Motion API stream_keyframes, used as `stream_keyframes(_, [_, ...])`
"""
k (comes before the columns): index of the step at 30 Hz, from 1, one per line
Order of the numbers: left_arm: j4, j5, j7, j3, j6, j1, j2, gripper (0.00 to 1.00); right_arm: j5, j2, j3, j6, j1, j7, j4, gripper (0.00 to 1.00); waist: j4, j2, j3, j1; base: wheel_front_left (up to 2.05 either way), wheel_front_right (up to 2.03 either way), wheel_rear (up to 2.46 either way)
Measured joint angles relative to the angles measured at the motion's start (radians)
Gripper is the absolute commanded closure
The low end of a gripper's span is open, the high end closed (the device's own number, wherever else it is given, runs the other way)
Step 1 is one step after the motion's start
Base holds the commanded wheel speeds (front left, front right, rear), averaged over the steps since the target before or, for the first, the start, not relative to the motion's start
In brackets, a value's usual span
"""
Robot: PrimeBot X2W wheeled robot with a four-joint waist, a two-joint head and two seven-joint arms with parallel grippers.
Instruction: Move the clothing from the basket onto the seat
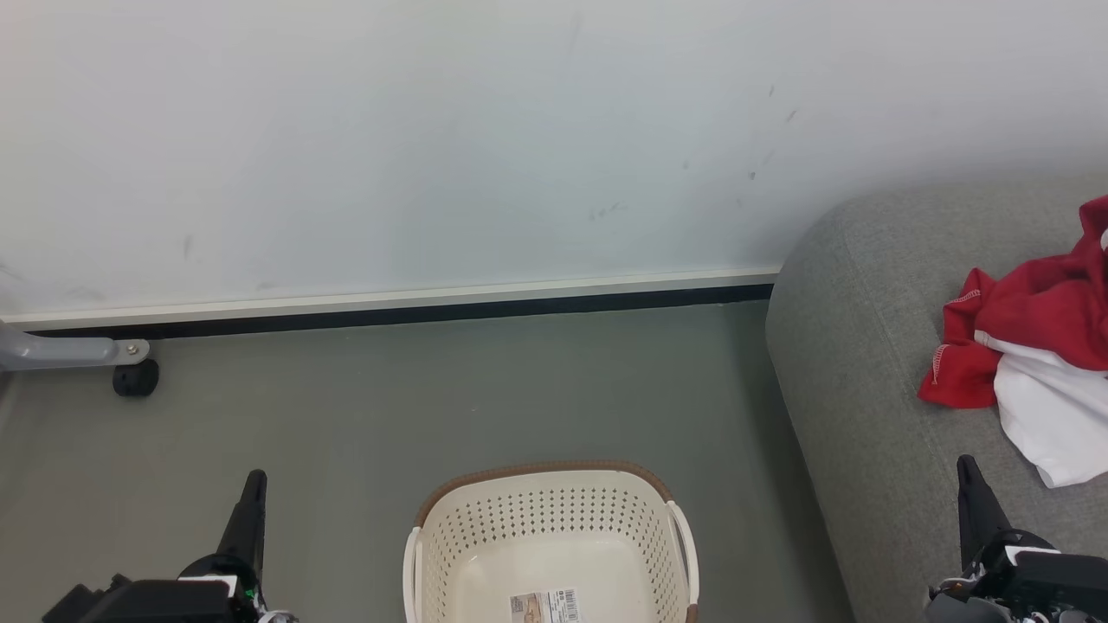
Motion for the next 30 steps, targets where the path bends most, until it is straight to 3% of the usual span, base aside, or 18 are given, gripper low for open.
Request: stream_keyframes(30, [0.001, 0.0, 0.0, 0.0, 0.0, 0.0, 0.0, 1.0, 0.0, 0.0, 0.0, 0.0, 0.001, 0.0, 0.0, 1.0, 0.0, 0.0, 0.0, 0.0, 0.0, 0.0, 0.0])
